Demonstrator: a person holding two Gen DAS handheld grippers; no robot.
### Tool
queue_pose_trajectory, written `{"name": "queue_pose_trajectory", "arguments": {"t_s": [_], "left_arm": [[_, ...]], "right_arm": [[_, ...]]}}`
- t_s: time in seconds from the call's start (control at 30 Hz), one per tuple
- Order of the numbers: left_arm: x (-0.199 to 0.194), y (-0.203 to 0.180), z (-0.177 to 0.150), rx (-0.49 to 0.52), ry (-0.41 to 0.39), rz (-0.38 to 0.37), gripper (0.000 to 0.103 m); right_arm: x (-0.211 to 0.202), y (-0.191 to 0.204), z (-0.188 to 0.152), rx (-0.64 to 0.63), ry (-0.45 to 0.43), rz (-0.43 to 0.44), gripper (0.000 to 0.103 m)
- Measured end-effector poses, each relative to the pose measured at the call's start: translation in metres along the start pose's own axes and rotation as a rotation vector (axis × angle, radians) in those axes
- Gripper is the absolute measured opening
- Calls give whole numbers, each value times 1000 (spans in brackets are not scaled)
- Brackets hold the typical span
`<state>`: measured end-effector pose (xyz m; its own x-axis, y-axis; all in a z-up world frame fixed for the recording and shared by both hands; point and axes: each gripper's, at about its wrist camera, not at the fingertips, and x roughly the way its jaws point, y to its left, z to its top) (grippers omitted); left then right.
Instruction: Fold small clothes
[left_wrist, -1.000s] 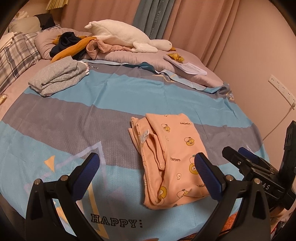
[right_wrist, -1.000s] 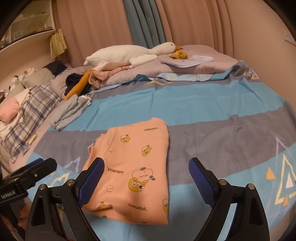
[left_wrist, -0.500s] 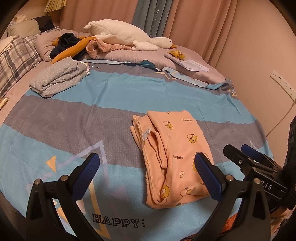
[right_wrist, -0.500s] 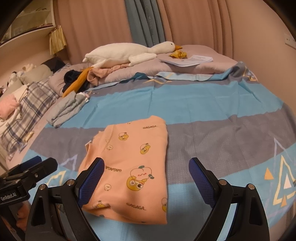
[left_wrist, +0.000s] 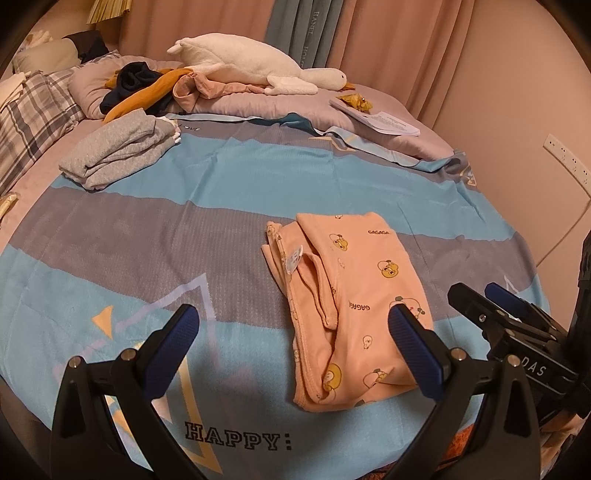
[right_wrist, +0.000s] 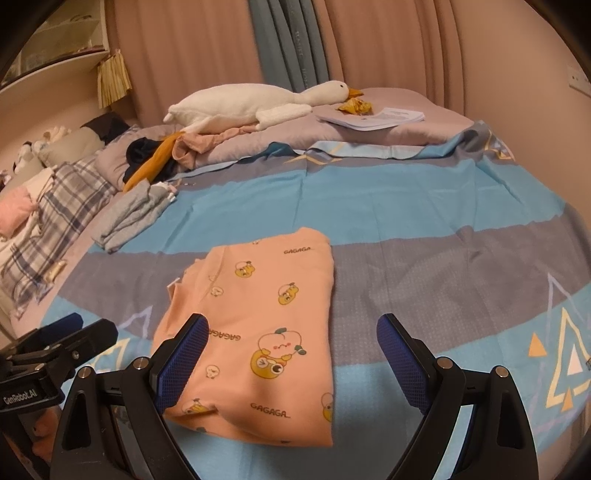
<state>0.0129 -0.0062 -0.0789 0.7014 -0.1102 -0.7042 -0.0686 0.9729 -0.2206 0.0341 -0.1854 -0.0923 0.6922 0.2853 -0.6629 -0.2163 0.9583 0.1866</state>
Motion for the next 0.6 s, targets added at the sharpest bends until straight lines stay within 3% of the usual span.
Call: {"name": "queue_pose_trajectory", "arguments": {"t_s": [0.6], "left_arm": [[-3, -2, 0, 2, 4, -26, 103]], "right_arm": [[2, -2, 0, -1, 3, -1, 92]]}}
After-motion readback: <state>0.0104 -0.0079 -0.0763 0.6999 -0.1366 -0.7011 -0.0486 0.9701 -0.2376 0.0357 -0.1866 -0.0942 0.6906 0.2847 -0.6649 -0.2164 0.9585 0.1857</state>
